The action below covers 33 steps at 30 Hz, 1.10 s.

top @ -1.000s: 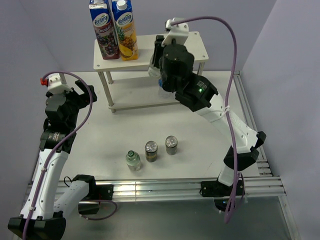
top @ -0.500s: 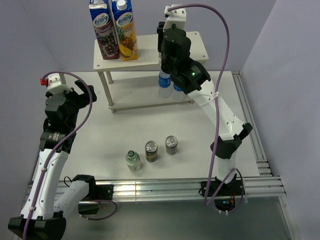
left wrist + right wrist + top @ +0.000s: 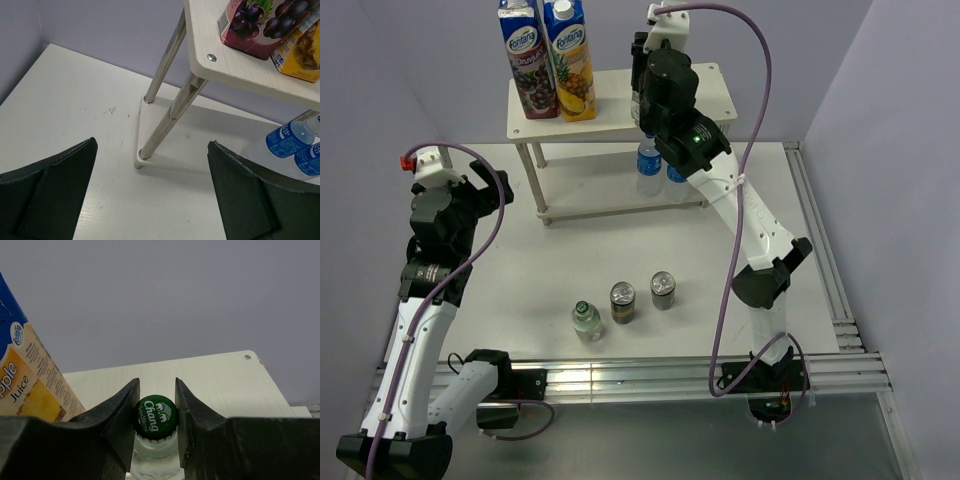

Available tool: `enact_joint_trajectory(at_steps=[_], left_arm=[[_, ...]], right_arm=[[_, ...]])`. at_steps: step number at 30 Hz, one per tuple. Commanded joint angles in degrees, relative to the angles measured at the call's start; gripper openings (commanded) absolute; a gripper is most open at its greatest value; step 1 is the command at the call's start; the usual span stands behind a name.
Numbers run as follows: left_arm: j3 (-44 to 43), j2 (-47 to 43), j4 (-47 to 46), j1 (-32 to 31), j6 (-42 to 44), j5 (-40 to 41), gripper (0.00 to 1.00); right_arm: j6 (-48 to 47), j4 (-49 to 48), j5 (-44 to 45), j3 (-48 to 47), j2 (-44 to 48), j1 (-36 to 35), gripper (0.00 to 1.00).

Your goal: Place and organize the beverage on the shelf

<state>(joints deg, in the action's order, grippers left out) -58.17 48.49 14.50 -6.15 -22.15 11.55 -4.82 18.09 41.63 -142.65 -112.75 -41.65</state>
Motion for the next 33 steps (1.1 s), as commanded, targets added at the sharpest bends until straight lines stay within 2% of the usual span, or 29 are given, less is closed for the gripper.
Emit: enact_joint_trajectory(at_steps=[1,10,33], left_arm=[[-0.54,-0.15,-1.41,0.44,0.09,-1.09,0.99],[-0.45,-0.15,-1.41,0.53,0.09,-1.18,0.99],[-0.45,-0.50,-1.32,0.53,0.00,-1.09,0.99]], right_arm=[[0.69,-10.70,-2.69,-4.13,0.51,1.21,0.00],[3.33,-9.74,-5.06,-3.43,-1.95,3.24,0.00],[-2.38,-17.91,-5.86,-1.49,-10.56,5.17,0.00]])
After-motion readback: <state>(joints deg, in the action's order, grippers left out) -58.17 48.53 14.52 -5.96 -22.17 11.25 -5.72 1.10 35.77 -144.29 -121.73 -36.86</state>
